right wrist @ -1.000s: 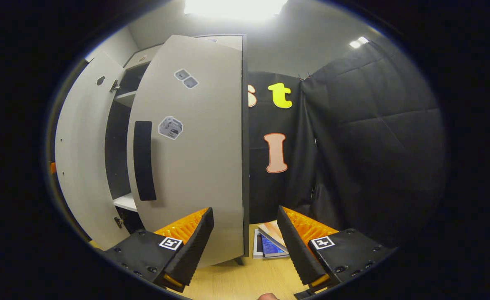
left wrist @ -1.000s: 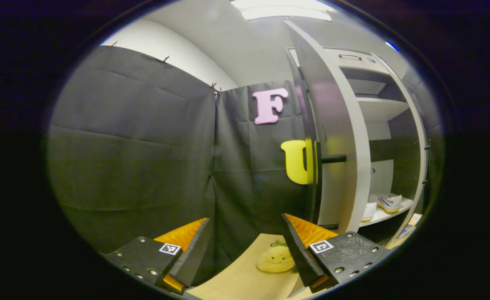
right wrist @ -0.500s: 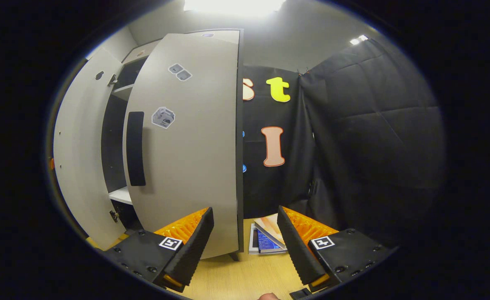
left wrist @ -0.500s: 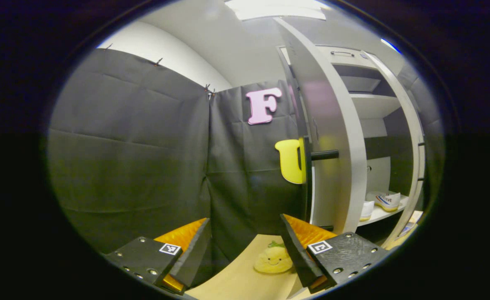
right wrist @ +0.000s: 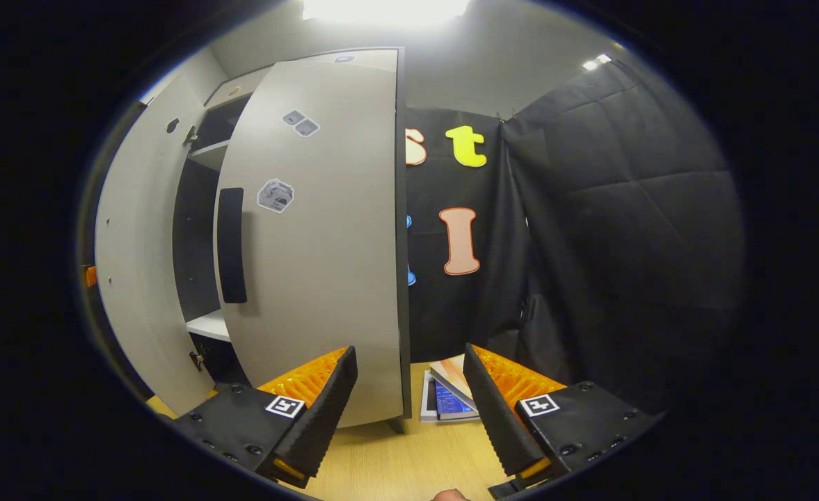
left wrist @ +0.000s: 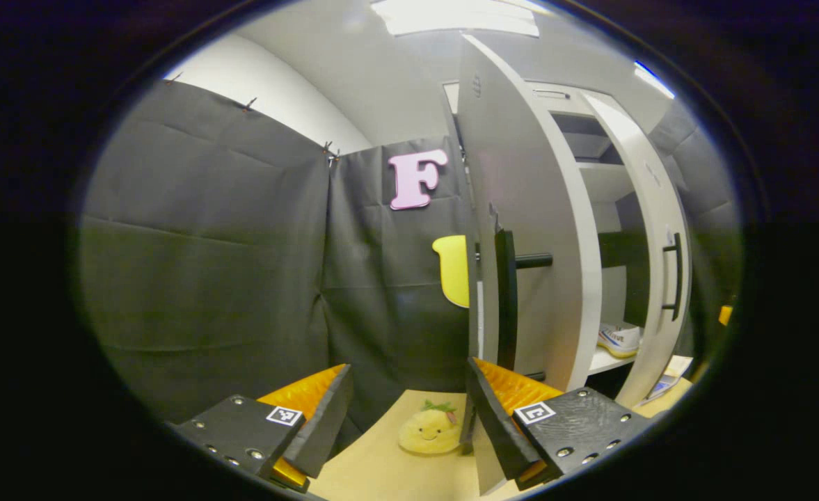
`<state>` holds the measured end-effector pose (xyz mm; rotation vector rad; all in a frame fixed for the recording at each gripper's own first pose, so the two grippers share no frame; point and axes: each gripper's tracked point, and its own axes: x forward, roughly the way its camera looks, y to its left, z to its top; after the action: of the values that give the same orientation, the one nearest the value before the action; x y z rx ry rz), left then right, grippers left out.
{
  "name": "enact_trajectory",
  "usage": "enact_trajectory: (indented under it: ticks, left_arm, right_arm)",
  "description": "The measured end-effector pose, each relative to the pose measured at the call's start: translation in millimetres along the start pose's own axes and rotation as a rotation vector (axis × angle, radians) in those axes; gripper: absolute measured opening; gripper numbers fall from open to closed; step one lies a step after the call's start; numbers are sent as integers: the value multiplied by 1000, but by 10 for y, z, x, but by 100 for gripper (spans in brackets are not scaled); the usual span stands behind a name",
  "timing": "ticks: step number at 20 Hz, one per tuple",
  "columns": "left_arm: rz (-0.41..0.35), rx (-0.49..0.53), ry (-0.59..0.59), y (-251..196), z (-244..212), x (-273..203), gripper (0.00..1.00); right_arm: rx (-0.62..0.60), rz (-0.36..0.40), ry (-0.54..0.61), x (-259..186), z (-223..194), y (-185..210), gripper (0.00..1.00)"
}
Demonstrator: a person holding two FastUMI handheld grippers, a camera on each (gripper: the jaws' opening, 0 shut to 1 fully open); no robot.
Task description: Grab one shoe with the right hand and put it into the shoe cabinet, grab the other shoe with the left hand and put it into the shoe cabinet; then close the right door with the right hand and the left door with the left hand.
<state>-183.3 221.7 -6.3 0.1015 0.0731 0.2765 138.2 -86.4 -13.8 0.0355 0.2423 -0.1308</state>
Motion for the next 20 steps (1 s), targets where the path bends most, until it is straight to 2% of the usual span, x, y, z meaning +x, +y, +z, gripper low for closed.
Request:
enact_trajectory:
  ticks: [5, 6, 7, 14, 16, 17, 18, 20]
  left_arm:
    - [-49, -16, -6, -266, 27, -25, 94]
    - [-62, -18, -7, -341, 20, -34, 94]
    - [-75, -21, -7, -416, 47, -19, 94]
    - [-189, -55, -10, -1007, 41, 63, 94]
    - [-205, -52, -11, -1122, 41, 102, 94]
    - [-213, -52, -12, -1164, 46, 112, 94]
    - [-222, -51, -11, -1202, 42, 126, 94]
    - [-228, -47, -3, -1211, 10, 147, 94]
  right_arm:
    - [0, -8, 4, -13, -10, -78, 96]
    - [0, -8, 2, -12, -2, -89, 93]
    - [-1, -9, 1, -12, 7, -100, 96]
    - [-9, -16, 8, 13, -10, -174, 96]
    - [-13, -19, 8, 17, -10, -200, 96]
    - [-13, -19, 6, 14, 0, -210, 93]
    - [-11, -18, 6, 7, 4, -214, 96]
    - [-5, -14, 3, -14, 7, -194, 96]
